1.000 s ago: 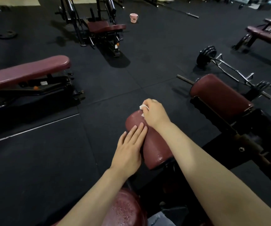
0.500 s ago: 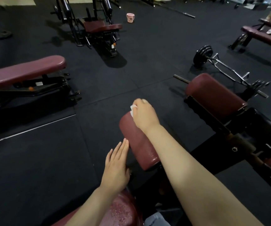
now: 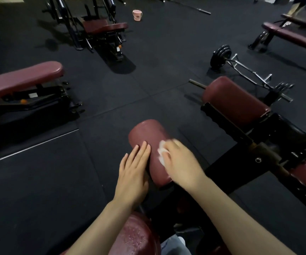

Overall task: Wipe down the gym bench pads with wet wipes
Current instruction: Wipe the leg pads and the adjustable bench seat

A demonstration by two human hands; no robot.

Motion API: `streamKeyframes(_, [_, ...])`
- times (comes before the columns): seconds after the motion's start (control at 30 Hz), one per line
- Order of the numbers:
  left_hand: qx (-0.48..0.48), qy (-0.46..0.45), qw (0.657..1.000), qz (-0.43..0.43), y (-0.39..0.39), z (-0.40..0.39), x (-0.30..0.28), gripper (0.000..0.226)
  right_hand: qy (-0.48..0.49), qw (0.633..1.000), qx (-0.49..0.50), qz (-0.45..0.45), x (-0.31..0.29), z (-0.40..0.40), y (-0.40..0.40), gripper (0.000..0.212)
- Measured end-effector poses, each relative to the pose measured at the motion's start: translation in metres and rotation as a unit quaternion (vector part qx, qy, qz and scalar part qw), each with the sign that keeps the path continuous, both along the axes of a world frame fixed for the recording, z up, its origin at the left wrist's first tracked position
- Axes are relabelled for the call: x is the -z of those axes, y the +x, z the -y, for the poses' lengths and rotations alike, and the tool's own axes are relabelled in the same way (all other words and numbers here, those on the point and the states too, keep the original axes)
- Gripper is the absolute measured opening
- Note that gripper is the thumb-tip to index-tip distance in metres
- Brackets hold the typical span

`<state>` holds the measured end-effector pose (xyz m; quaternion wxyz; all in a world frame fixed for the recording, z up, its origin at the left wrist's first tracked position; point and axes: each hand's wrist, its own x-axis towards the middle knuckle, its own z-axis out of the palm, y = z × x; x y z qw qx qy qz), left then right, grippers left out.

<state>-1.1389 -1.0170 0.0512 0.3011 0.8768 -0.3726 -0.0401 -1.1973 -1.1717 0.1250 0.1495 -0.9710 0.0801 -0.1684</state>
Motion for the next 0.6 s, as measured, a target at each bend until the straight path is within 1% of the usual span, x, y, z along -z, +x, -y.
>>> streamKeyframes(0.07, [-0.004, 0.005, 1.0, -0.015, -0.003, -0.005, 0.005, 0.111, -0.039, 0.998, -0.028, -0.036, 0.006, -0.001, 0.066, 0.01])
streamKeyframes(0.13, [-0.01, 0.007, 1.0, -0.023, -0.006, -0.008, 0.007, 0.111, -0.056, 0.996, 0.004, -0.065, 0.011, -0.001, 0.123, 0.015])
streamKeyframes(0.2, [-0.014, 0.014, 1.0, -0.021, -0.008, -0.01, 0.007, 0.109, -0.062, 0.994, 0.042, -0.075, 0.013, -0.002, 0.145, 0.014])
streamKeyframes(0.3, [-0.011, 0.022, 1.0, -0.012, -0.006, -0.013, 0.003, 0.106, -0.06, 0.996, 0.037, -0.057, 0.011, -0.002, 0.11, 0.016])
streamKeyframes(0.4, [-0.016, 0.012, 1.0, -0.004, 0.0, -0.012, -0.006, 0.099, -0.065, 0.995, 0.037, -0.058, 0.026, 0.007, 0.034, 0.019])
streamKeyframes(0.43, [-0.012, 0.003, 1.0, -0.003, 0.002, -0.01, -0.01, 0.098, -0.051, 0.997, 0.044, -0.05, 0.028, 0.009, 0.005, 0.021])
streamKeyframes(0.47, [-0.005, -0.005, 1.0, 0.001, 0.003, -0.006, -0.014, 0.095, -0.047, 0.997, 0.045, -0.033, 0.029, 0.01, -0.021, 0.024])
streamKeyframes(0.5, [0.005, -0.009, 1.0, 0.007, 0.005, -0.002, -0.016, 0.093, -0.049, 0.997, 0.05, -0.034, 0.023, 0.009, -0.043, 0.026])
streamKeyframes(0.57, [0.028, 0.0, 0.999, 0.022, 0.006, 0.005, -0.016, 0.089, -0.047, 0.997, 0.063, -0.021, 0.008, 0.001, -0.066, 0.023])
streamKeyframes(0.6, [0.034, 0.008, 0.999, 0.027, 0.007, 0.006, -0.014, 0.089, -0.032, 0.997, 0.068, -0.015, 0.006, 0.002, -0.064, 0.02])
